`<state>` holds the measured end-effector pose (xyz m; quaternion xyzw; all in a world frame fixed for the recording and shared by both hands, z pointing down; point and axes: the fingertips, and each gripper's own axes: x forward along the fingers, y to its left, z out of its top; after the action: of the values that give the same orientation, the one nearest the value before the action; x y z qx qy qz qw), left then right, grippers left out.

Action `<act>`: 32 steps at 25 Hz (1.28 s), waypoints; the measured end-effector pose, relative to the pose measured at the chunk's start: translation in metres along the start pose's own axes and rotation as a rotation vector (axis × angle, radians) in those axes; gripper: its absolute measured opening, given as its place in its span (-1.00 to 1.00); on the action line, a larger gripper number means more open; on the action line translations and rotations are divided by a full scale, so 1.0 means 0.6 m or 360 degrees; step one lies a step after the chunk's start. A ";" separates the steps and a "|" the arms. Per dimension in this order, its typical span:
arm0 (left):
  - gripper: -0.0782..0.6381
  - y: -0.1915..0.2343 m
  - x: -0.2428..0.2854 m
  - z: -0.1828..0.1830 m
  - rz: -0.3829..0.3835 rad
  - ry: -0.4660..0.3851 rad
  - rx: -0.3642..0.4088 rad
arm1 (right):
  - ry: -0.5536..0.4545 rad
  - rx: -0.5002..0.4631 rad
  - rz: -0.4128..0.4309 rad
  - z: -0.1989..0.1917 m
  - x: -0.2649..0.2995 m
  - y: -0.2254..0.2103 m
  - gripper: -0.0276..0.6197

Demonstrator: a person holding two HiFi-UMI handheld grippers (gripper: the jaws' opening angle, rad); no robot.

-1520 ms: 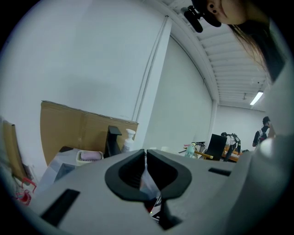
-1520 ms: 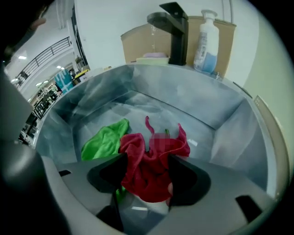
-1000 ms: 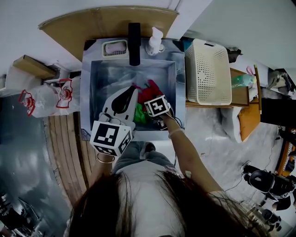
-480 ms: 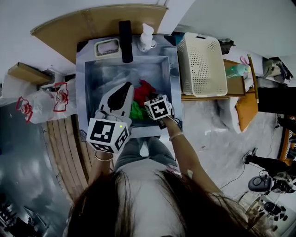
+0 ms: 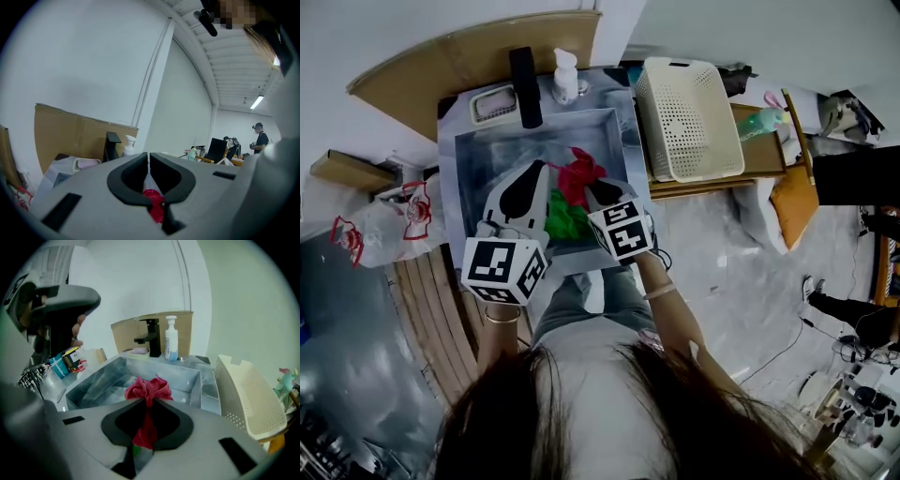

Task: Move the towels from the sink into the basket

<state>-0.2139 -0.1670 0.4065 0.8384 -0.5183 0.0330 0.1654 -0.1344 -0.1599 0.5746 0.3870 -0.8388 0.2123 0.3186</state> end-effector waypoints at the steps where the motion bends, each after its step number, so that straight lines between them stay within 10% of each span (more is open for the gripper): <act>1: -0.76 -0.003 0.001 0.002 0.0004 -0.0005 0.0005 | -0.0034 -0.0005 0.0004 0.011 -0.012 -0.001 -0.72; 32: -0.76 -0.267 0.134 0.070 -0.0229 -0.0052 0.0254 | -0.0715 -0.0034 -0.0141 0.143 -0.325 -0.182 -0.72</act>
<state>-0.0407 -0.1836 0.3459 0.8844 -0.4551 0.0485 0.0916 0.0164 -0.1784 0.3896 0.4576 -0.8731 0.0977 0.1367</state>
